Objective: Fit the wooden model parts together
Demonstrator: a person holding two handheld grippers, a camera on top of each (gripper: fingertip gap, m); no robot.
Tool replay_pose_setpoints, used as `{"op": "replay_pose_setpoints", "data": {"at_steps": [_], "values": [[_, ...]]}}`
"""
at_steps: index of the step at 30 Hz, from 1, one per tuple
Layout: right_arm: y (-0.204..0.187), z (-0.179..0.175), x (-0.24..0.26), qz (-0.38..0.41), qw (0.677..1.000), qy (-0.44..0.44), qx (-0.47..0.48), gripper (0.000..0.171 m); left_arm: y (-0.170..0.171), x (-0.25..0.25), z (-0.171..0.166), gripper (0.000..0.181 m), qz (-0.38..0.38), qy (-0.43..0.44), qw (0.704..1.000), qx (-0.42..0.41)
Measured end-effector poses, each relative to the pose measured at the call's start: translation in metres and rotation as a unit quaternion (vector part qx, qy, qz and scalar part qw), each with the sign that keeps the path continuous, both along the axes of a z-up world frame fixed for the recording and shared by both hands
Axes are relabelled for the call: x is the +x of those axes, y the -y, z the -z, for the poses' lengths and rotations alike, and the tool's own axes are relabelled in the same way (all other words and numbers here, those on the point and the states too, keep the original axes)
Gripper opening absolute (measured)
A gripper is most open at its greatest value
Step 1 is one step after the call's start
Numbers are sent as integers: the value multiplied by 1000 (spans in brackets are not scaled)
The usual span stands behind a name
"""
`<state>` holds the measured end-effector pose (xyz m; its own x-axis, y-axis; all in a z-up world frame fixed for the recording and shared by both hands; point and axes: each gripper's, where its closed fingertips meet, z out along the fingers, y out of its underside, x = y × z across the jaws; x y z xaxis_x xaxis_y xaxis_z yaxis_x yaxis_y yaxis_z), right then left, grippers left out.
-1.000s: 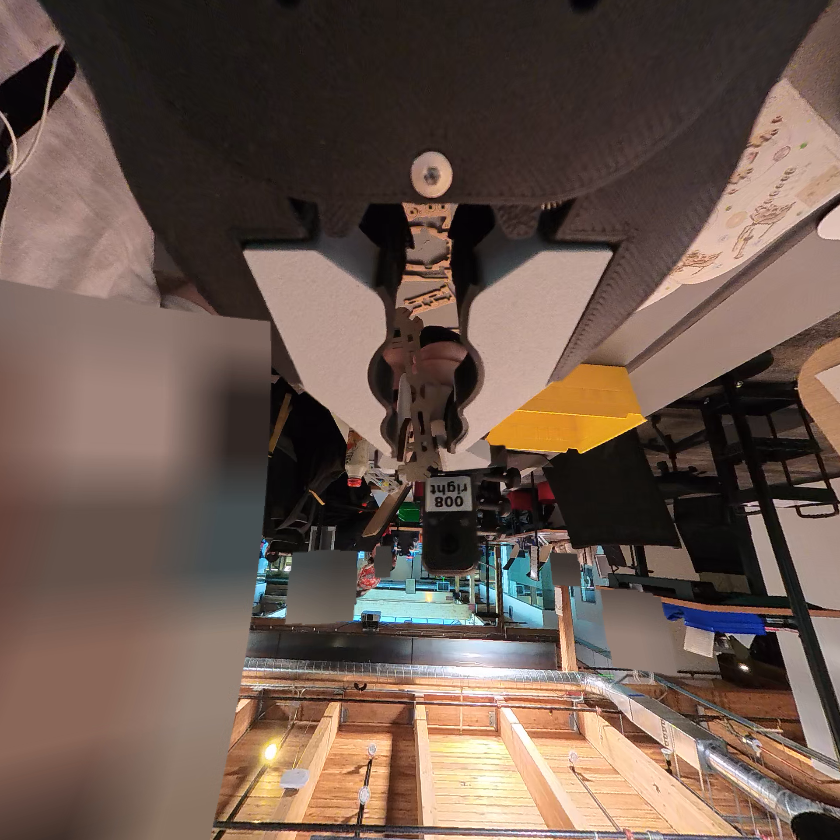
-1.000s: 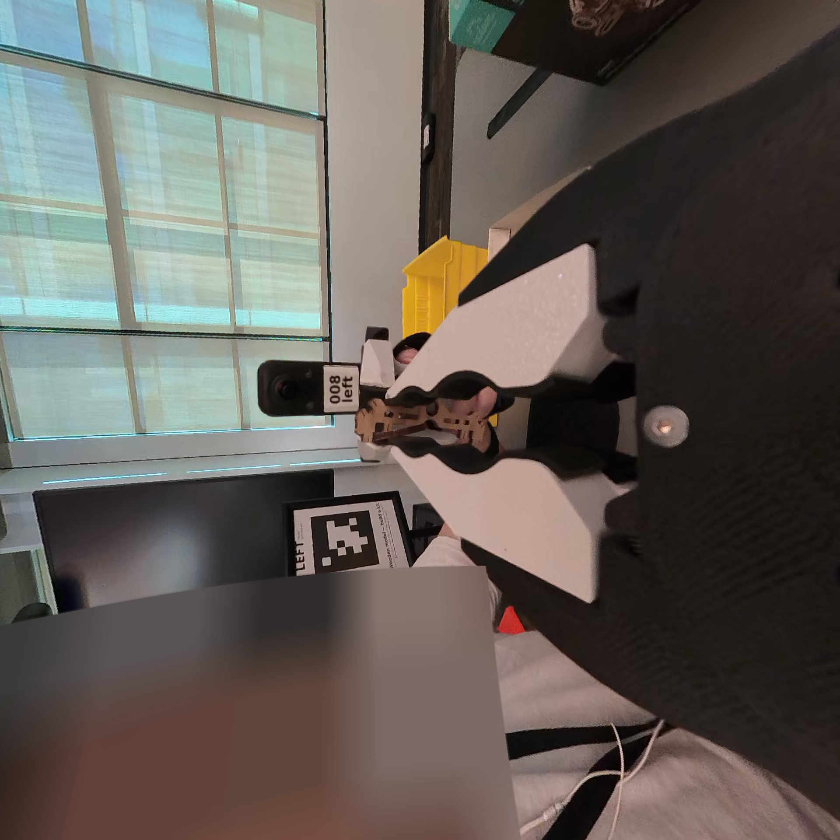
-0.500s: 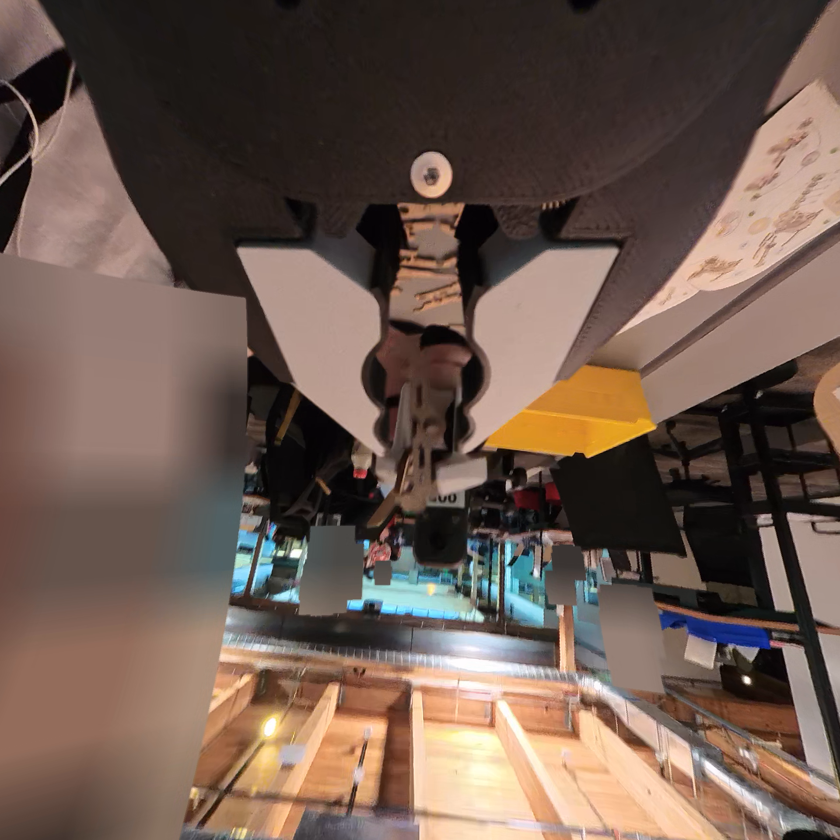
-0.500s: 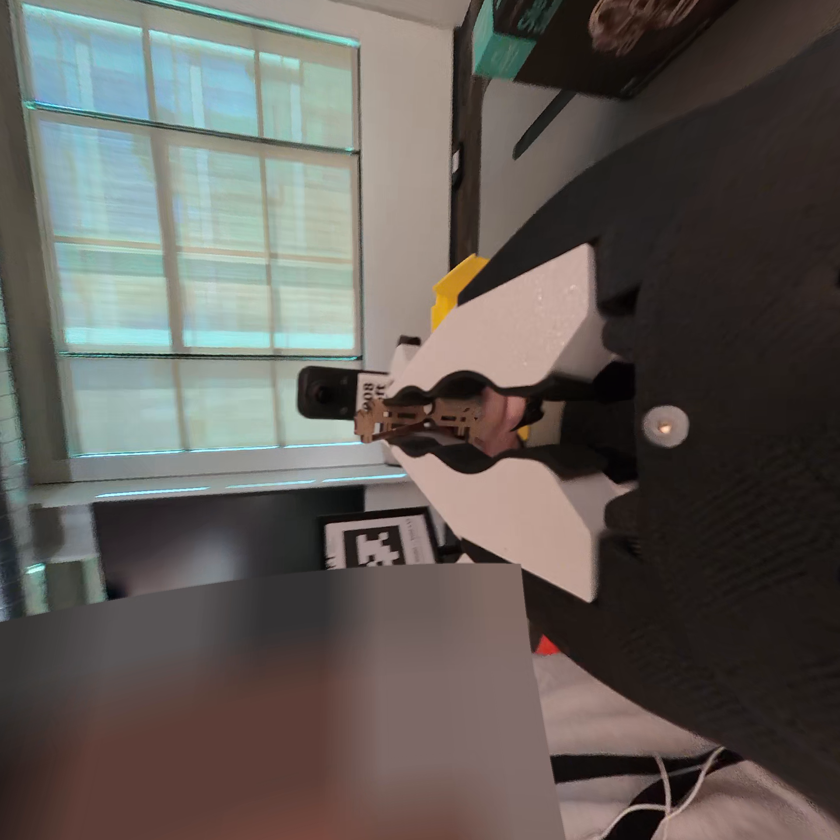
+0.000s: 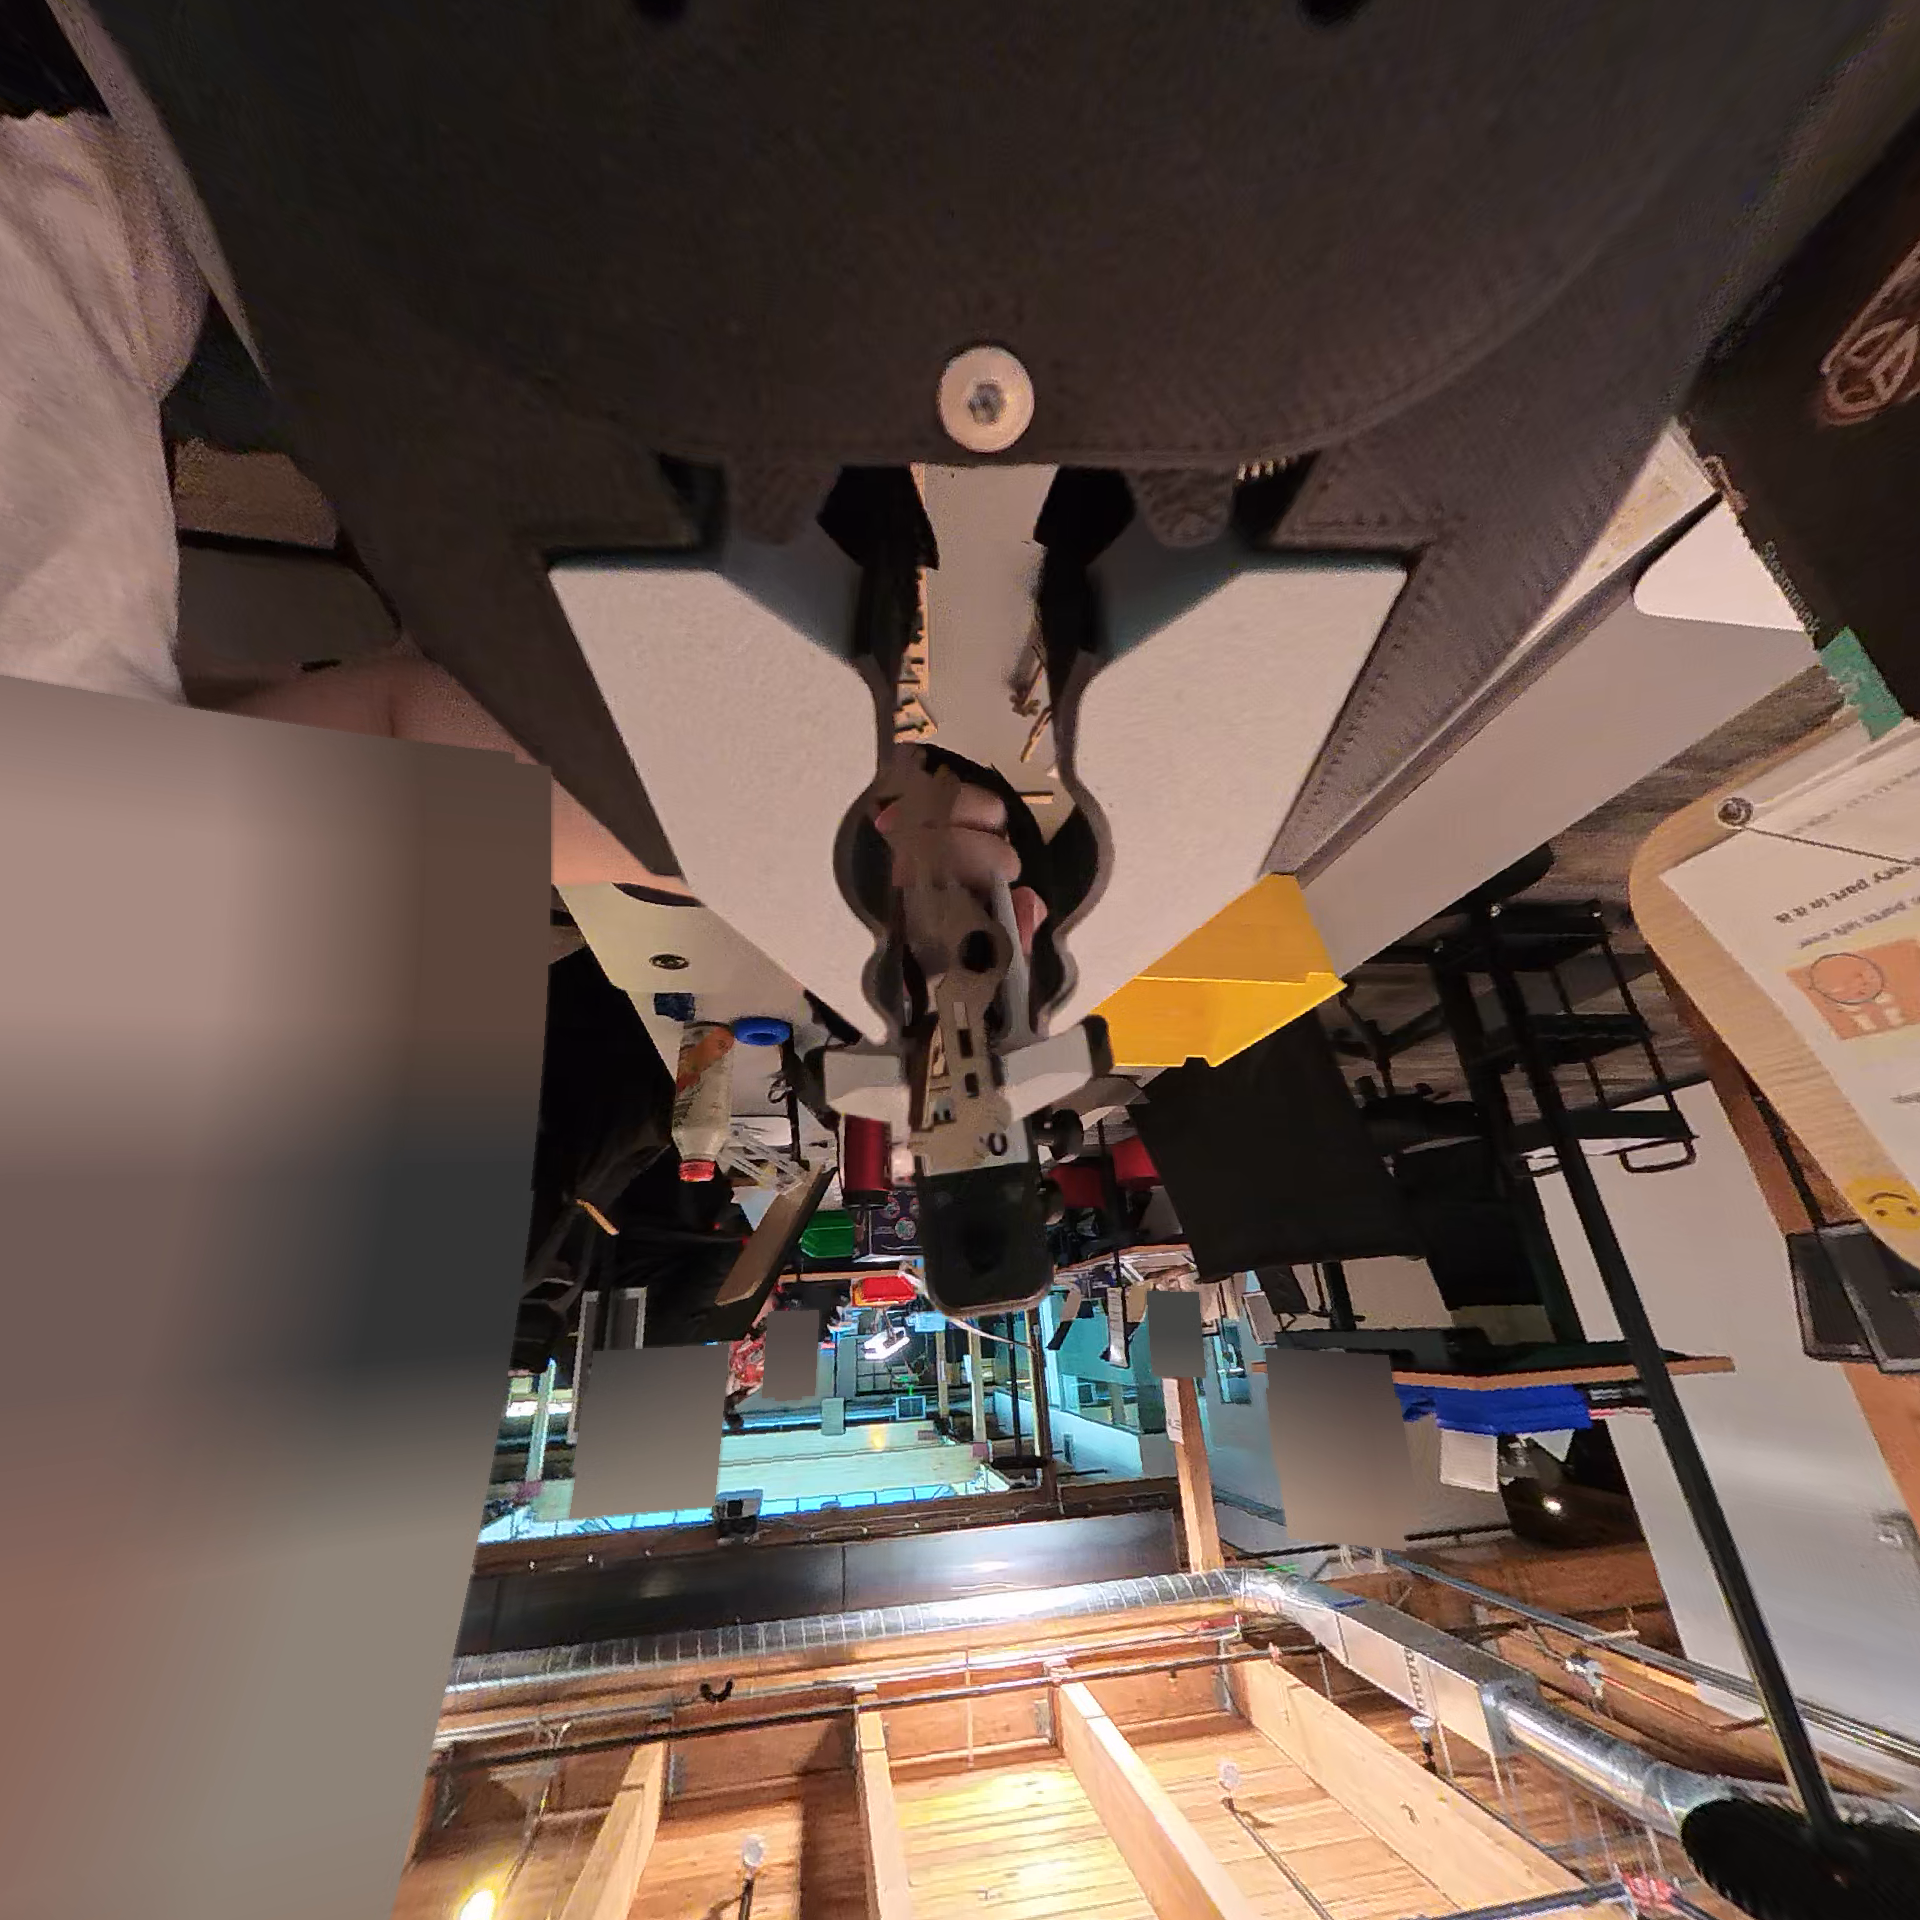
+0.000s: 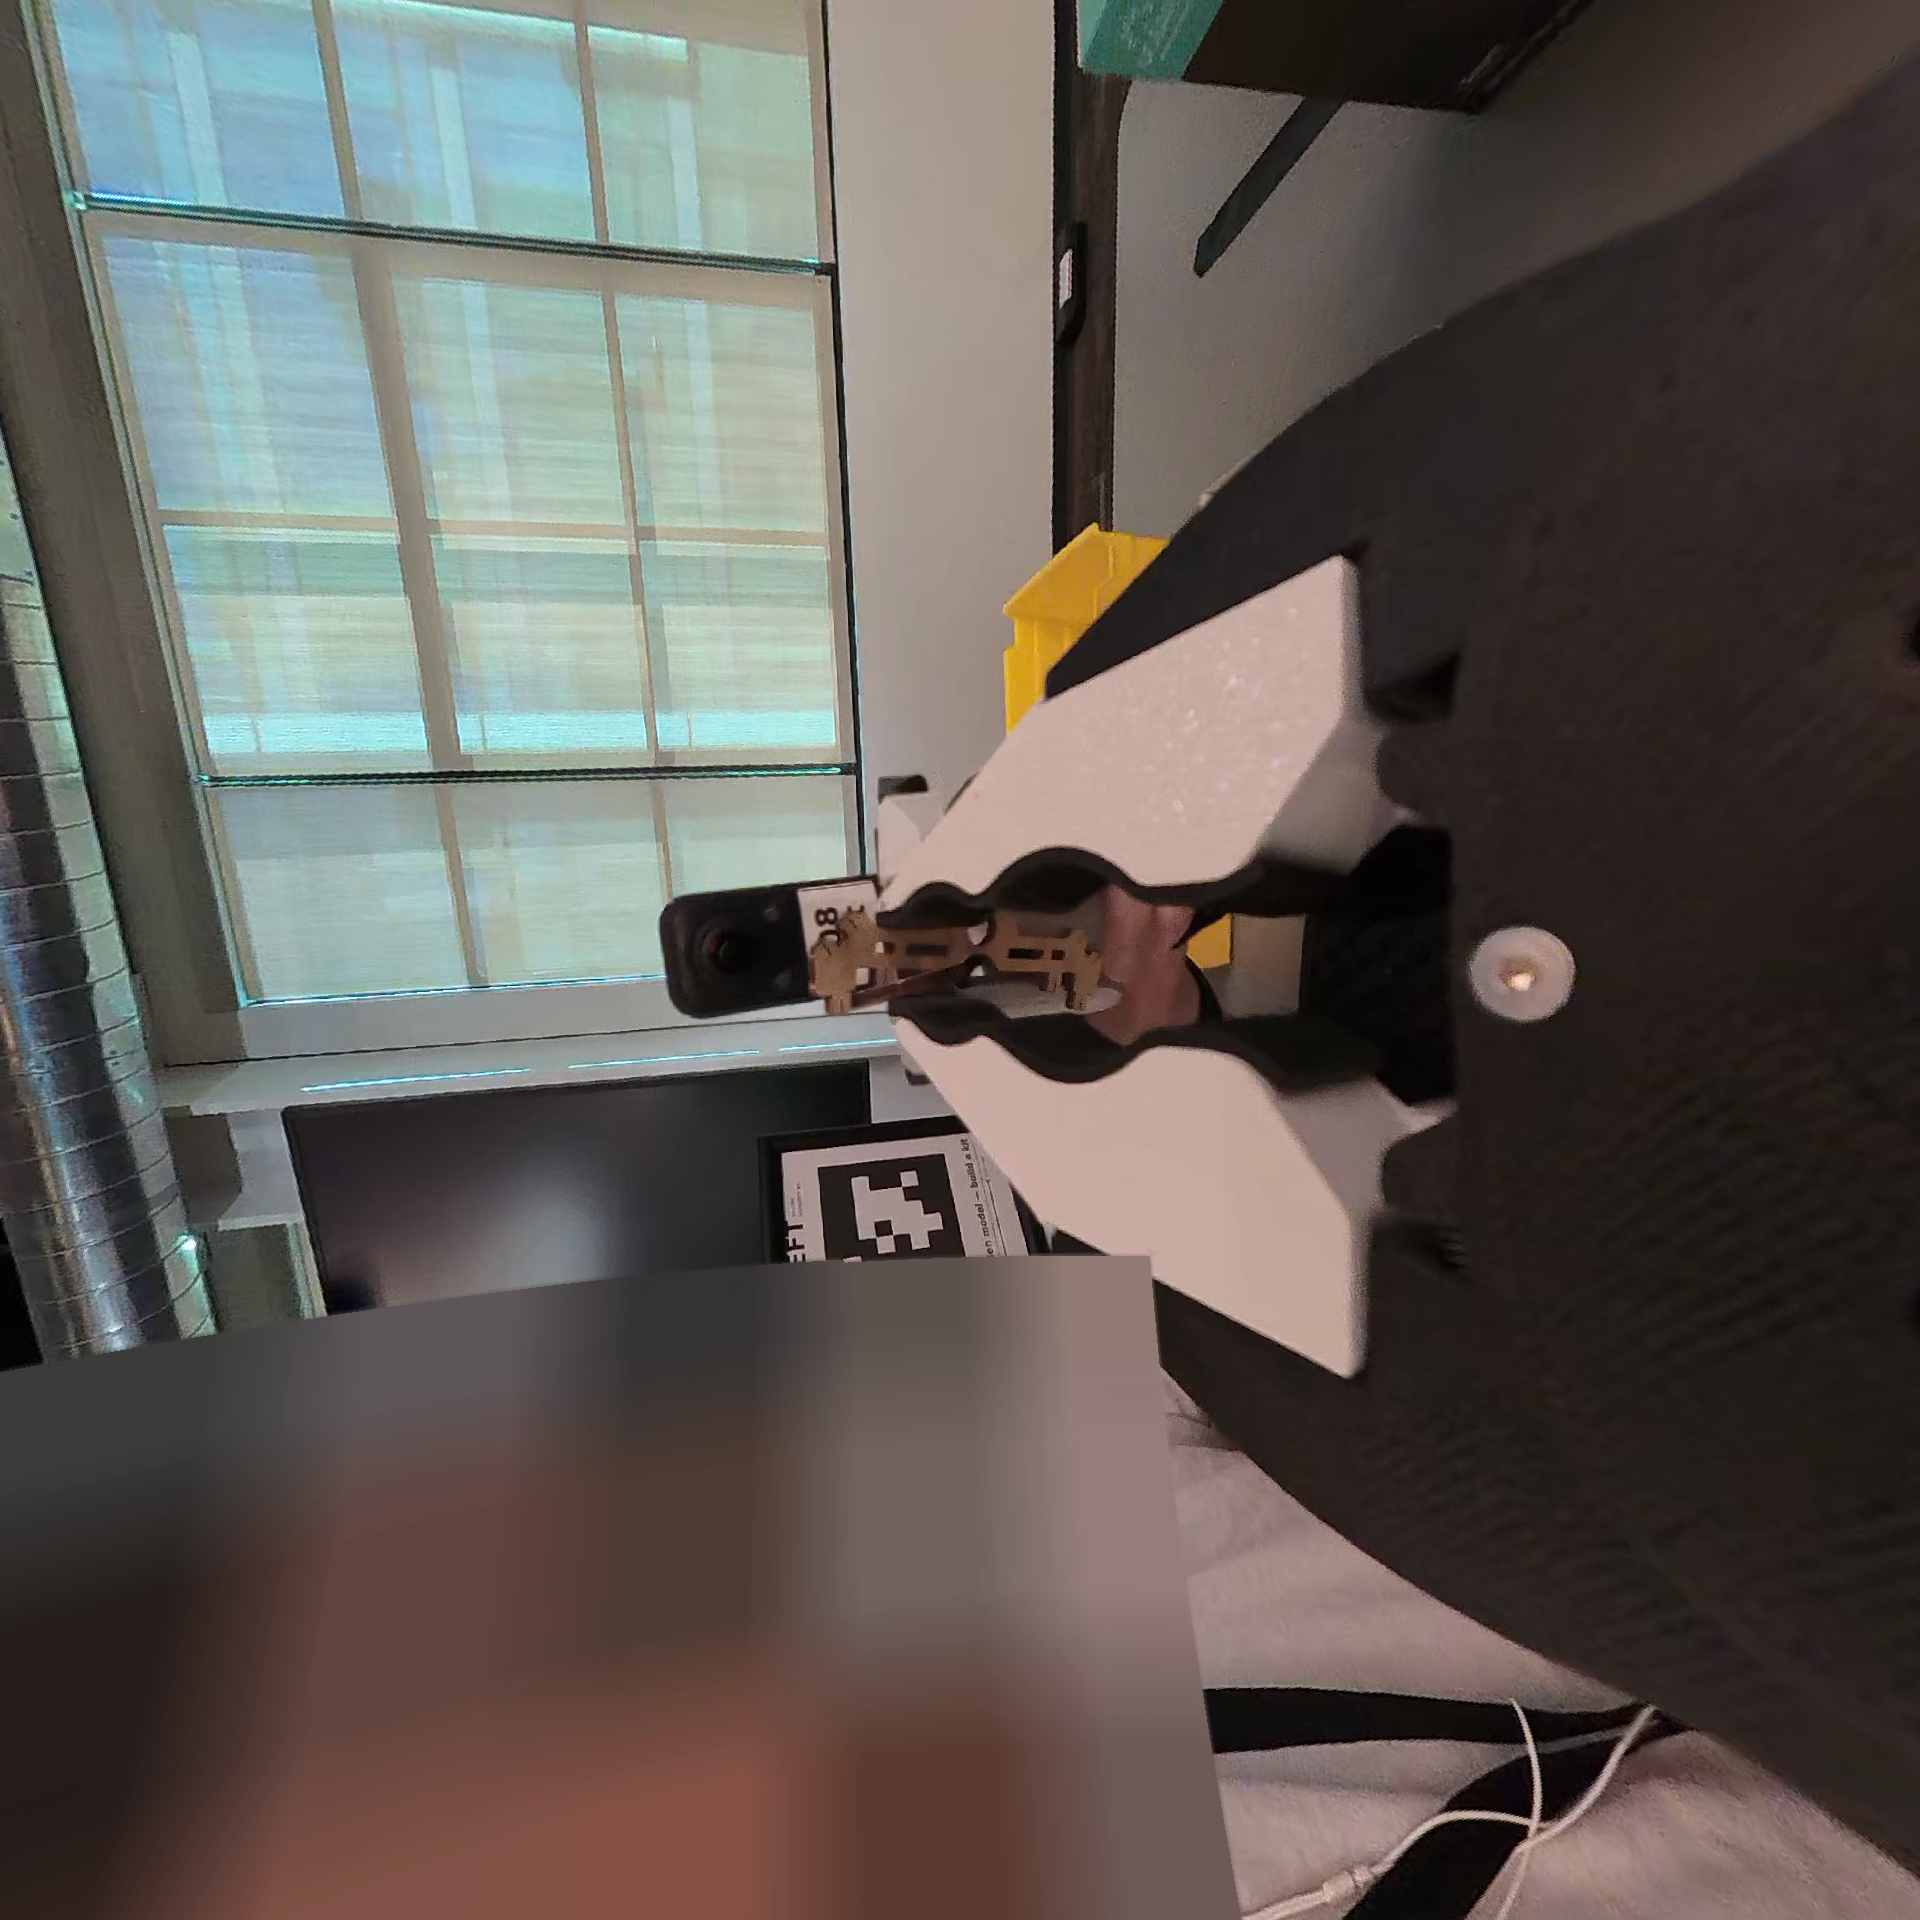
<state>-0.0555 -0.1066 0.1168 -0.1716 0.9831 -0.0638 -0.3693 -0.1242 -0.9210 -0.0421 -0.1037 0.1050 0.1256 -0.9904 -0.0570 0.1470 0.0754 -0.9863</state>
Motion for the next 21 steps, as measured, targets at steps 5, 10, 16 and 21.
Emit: {"op": "replay_pose_setpoints", "data": {"at_steps": [5,10,16,21], "values": [[-2,3,-2,-7,1000,-2,-15,11,1,1,2,12,3,-8,1000,-2],[-4,2,-2,-10,1000,-6,-23,11,0,1,2,12,-8,-12,1000,2],[-20,9,-4,-2,997,-1,-82,11,-11,2,12,16,-21,-37,998,-41],[-37,16,-4,-13,985,1,-172,11,-26,0,22,16,-23,-37,991,-128]]}}
